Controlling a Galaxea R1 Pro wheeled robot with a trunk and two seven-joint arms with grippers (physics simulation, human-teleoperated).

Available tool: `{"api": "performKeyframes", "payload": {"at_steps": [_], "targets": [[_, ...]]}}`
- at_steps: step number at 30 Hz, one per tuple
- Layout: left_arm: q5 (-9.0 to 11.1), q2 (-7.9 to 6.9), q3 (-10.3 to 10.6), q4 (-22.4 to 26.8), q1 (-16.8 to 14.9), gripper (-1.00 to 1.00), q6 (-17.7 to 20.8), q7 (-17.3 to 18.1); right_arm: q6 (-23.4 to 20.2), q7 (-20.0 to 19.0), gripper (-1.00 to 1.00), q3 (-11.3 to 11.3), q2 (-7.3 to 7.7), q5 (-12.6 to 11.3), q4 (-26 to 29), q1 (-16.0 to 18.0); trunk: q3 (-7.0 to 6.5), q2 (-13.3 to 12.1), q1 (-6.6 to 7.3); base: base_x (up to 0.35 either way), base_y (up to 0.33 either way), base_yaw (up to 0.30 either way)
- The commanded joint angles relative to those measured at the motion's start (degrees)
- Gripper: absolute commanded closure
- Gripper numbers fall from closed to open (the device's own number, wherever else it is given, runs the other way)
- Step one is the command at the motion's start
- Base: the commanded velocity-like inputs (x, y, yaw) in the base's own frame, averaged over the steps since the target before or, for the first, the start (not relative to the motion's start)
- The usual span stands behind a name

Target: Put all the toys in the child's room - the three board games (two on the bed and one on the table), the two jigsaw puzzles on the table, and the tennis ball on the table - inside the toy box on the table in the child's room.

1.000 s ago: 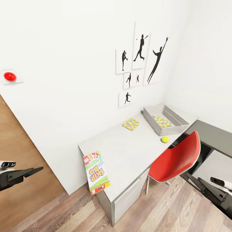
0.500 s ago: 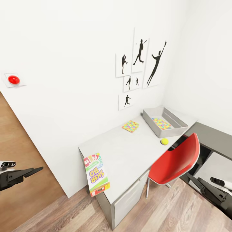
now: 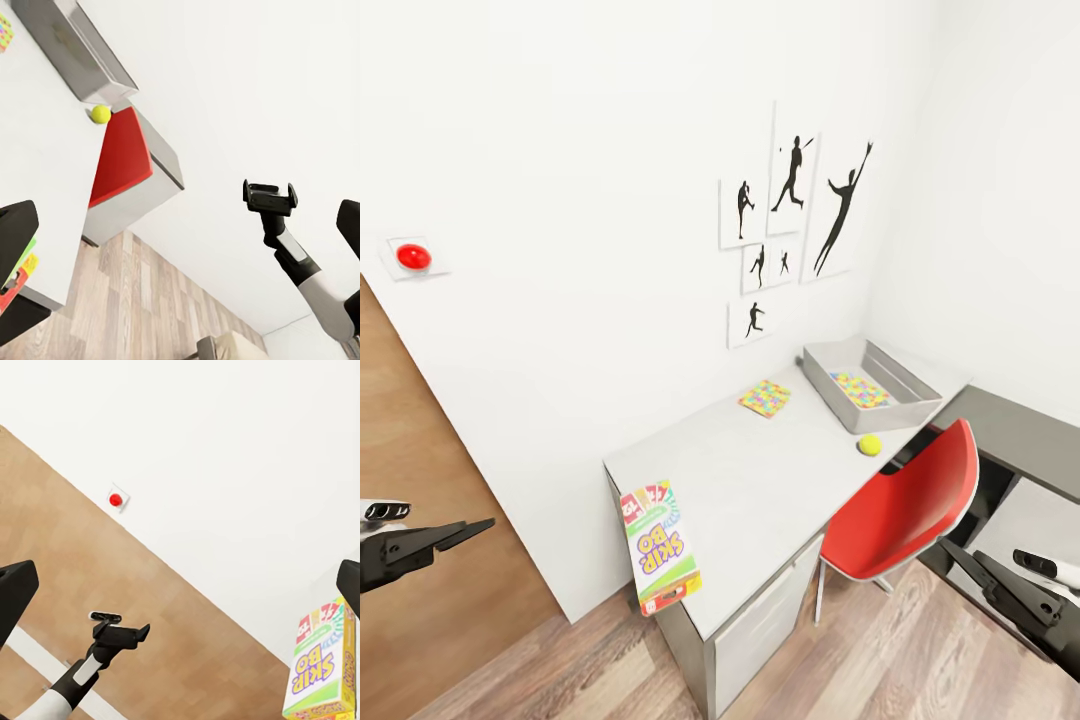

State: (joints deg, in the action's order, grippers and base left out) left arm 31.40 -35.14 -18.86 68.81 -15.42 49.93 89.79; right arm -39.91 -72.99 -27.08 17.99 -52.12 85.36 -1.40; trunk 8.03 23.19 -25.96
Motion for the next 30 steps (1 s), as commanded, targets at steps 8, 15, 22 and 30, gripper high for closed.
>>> {"api": "performKeyframes", "payload": {"at_steps": [8,15,22,30], "targets": [[0.1,-0.01,0.0,-0.2,0.0,-1.0,0.6,0.2,-0.4,-0.2,-1.0,0.0,0.03,-0.3,0.0,0.0,0.79,3.3,-1.8,0.0,0.0,0.0],[-0.1,-0.01,-0.1,-2.6,-0.1,-1.0,0.6,0.2,-0.3,-3.5,-1.0,-0.6,0.03,-0.2,0.0,0.0,1.39,6.1,-3.34,0.0,0.0,0.0],[-2.4,-0.01,-0.2,-4.2,-0.2,-1.0,0.6,0.2,-0.2,-5.3,-1.0,-2.7,0.03,-0.2,-0.1,-0.3,1.99,8.9,-4.87,0.0,0.0,0.0],[-5.7,0.13,-0.1,-5.6,-0.3,-1.0,0.6,0.2,-0.3,-5.7,-1.0,-3.9,0.03,-0.2,-0.2,-0.9,2.68,12.2,-6.63,0.0,0.0,0.0]]}}
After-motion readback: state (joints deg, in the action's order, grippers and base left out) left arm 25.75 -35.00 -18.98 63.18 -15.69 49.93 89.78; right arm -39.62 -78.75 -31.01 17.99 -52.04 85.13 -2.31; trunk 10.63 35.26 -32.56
